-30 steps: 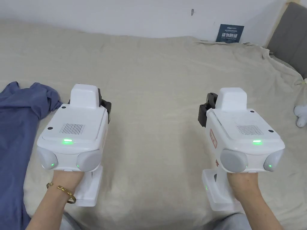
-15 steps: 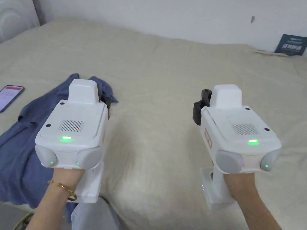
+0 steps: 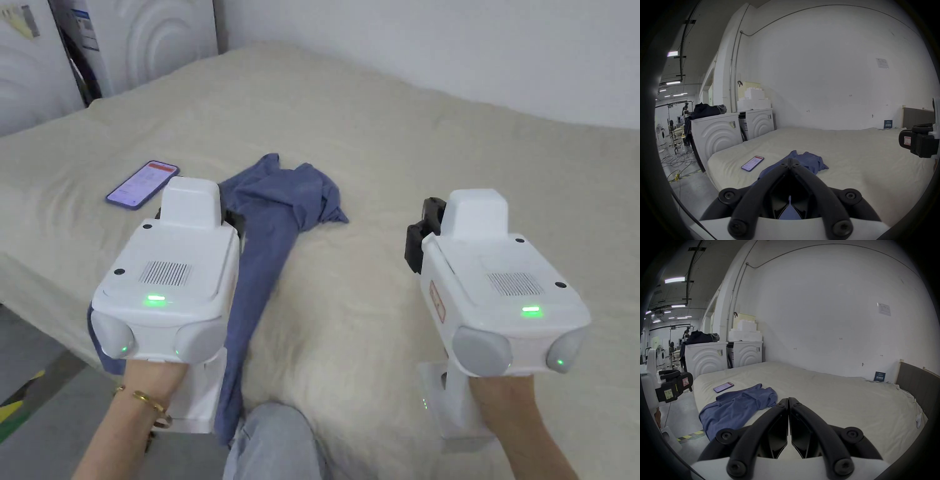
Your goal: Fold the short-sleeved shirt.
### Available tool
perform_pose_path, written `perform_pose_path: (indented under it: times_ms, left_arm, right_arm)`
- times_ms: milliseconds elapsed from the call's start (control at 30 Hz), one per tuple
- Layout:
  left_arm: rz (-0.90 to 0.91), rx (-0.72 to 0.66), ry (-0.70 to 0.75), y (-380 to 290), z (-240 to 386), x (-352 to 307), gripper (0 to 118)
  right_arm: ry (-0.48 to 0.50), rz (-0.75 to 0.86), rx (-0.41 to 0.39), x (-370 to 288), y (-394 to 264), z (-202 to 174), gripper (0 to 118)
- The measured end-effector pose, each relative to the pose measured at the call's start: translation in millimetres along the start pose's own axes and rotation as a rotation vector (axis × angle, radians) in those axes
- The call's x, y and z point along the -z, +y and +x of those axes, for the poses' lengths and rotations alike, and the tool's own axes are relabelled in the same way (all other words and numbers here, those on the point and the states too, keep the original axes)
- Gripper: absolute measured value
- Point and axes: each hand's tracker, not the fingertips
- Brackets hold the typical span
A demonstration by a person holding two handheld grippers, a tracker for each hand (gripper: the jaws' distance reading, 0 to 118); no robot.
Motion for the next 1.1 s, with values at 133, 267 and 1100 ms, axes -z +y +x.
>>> perform_pose_path:
  times_ms: [133, 267, 1100]
  left_arm:
    - [-0.005, -0.007, 0.028, -2, -12, -1, 0]
    - [-0.013, -0.014, 0.043, -4, -19, 3, 0]
    - [-0.431, -0.041, -0.183, 16, -17, 216, 118]
  right_arm:
    - [0.036, -0.004, -0.012, 7, 1, -13, 0]
    - [0.054, -0.007, -0.014, 10, 1, -19, 0]
    - [0.058, -0.057, -0.002, 67, -5, -12, 0]
